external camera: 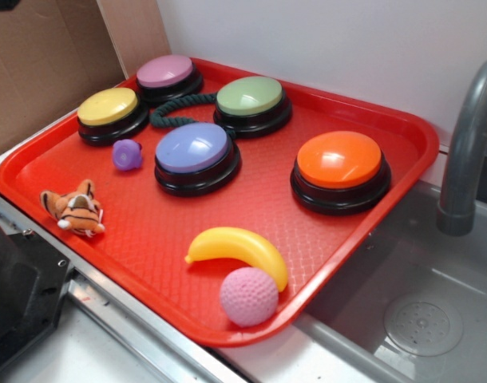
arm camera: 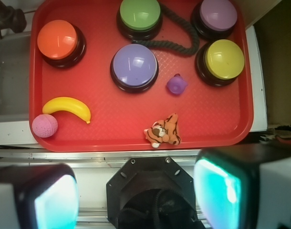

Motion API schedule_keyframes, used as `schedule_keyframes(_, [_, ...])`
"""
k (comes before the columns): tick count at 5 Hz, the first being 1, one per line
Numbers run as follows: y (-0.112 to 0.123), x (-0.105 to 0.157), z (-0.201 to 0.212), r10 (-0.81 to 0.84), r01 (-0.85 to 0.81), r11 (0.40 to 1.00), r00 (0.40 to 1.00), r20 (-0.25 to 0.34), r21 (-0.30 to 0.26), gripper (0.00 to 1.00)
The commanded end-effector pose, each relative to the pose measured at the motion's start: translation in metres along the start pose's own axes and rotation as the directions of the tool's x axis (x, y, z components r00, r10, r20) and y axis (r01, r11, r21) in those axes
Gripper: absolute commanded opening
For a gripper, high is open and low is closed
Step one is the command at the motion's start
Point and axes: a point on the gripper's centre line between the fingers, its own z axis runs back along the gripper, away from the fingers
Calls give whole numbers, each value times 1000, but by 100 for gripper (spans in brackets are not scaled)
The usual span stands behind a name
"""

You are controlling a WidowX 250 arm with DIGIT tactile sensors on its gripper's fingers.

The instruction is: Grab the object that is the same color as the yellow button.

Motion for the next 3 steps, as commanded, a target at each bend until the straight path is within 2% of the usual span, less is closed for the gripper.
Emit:
schedule_keyframes(1, [0, 0, 0, 0, 0, 1000, 1000, 0, 0, 100])
schedule_keyframes(2, [-16, 25, -23, -244, 245, 970, 969, -33, 13, 100])
schedule_keyframes(3, [-28, 42, -44, -452, 453, 891, 891, -46, 25, 100])
